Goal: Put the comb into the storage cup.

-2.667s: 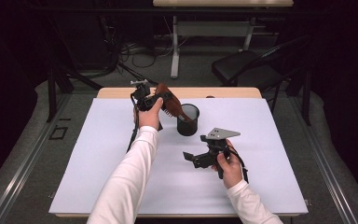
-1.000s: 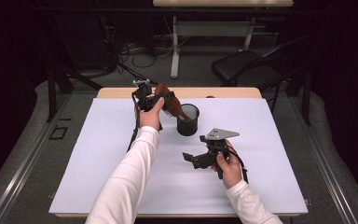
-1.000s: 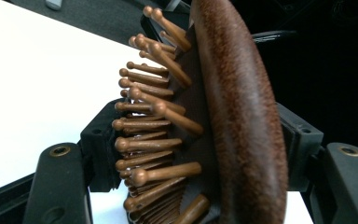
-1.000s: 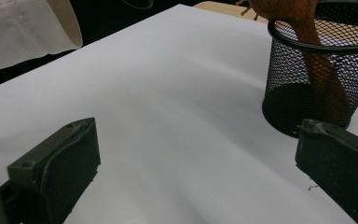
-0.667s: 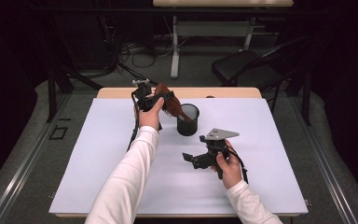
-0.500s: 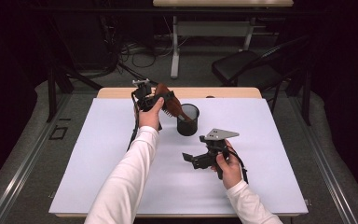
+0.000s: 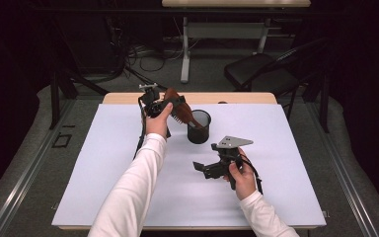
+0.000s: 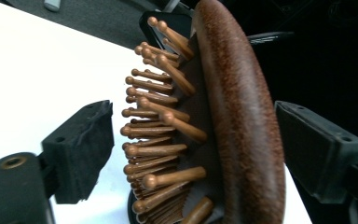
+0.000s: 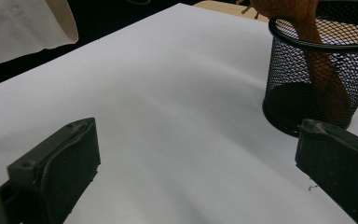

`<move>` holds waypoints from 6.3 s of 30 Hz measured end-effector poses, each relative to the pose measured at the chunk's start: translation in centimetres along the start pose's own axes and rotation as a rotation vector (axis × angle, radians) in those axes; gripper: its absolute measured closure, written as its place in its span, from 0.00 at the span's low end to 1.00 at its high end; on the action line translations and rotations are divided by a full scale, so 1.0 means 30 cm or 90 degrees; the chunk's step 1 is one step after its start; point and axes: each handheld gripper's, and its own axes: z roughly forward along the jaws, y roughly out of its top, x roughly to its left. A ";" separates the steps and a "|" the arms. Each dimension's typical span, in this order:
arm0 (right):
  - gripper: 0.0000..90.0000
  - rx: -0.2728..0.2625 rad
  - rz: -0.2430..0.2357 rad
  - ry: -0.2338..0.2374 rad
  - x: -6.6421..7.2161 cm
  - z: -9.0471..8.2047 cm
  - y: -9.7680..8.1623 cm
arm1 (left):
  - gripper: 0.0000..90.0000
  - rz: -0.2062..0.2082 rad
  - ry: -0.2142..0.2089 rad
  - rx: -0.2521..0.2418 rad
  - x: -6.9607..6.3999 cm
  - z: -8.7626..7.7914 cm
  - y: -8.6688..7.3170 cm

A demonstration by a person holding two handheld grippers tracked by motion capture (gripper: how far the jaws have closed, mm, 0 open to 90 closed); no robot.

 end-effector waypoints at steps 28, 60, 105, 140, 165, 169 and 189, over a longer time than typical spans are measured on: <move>0.00 0.001 -0.005 -0.003 0.003 0.001 0.000 | 0.00 -0.003 -0.004 -0.005 -0.002 -0.021 0.010; 0.00 0.001 0.001 -0.010 -0.003 -0.002 0.003 | 0.00 0.005 -0.016 -0.015 -0.009 -0.067 0.026; 0.00 0.007 0.010 -0.013 -0.014 -0.008 -0.010 | 0.00 0.240 0.056 0.057 0.017 -0.252 0.031; 0.00 0.018 0.026 -0.053 -0.032 -0.016 0.007 | 0.00 0.301 0.040 0.083 0.081 -0.364 -0.113; 0.00 0.039 0.021 -0.111 -0.038 -0.086 0.003 | 0.01 0.355 0.067 0.083 0.115 -0.420 -0.190; 0.00 0.039 0.017 -0.114 -0.039 -0.103 -0.007 | 0.01 0.361 0.069 0.082 0.119 -0.431 -0.209; 0.00 0.035 0.041 -0.143 -0.068 -0.192 -0.063 | 0.01 0.334 0.061 0.063 0.188 -0.495 -0.284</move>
